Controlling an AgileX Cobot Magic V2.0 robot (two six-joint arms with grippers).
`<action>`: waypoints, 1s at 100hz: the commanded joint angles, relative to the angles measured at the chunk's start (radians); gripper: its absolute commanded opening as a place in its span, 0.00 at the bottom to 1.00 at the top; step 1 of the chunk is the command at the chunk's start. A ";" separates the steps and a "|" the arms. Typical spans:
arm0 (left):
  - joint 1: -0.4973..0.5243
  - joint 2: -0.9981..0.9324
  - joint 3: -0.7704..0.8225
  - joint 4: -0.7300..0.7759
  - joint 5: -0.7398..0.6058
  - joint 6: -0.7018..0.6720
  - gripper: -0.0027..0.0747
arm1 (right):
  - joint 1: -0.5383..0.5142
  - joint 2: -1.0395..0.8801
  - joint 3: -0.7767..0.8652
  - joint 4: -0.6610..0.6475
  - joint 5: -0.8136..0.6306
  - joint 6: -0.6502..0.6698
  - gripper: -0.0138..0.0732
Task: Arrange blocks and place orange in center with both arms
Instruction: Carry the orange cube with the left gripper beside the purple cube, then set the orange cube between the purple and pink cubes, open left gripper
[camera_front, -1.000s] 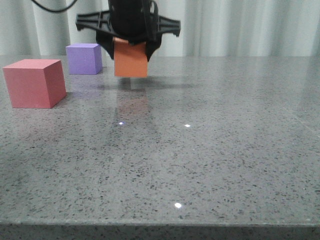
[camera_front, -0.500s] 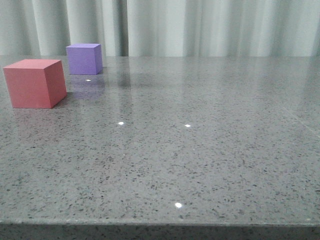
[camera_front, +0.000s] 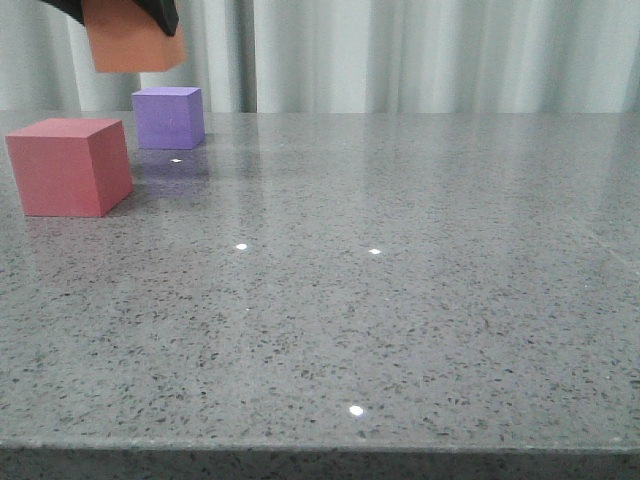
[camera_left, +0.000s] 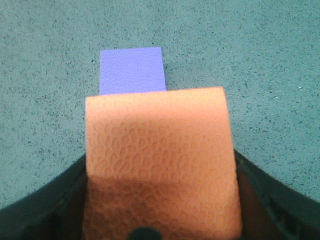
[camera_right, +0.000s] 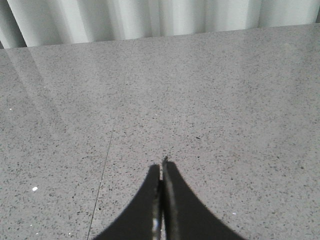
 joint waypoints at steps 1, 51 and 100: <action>0.020 -0.026 -0.010 -0.010 -0.084 0.003 0.44 | -0.005 0.002 -0.026 -0.017 -0.076 -0.011 0.08; 0.030 0.096 -0.007 -0.014 -0.108 0.003 0.44 | -0.005 0.002 -0.026 -0.017 -0.076 -0.011 0.08; 0.059 0.127 -0.007 -0.038 -0.095 0.003 0.70 | -0.005 0.002 -0.026 -0.017 -0.076 -0.011 0.08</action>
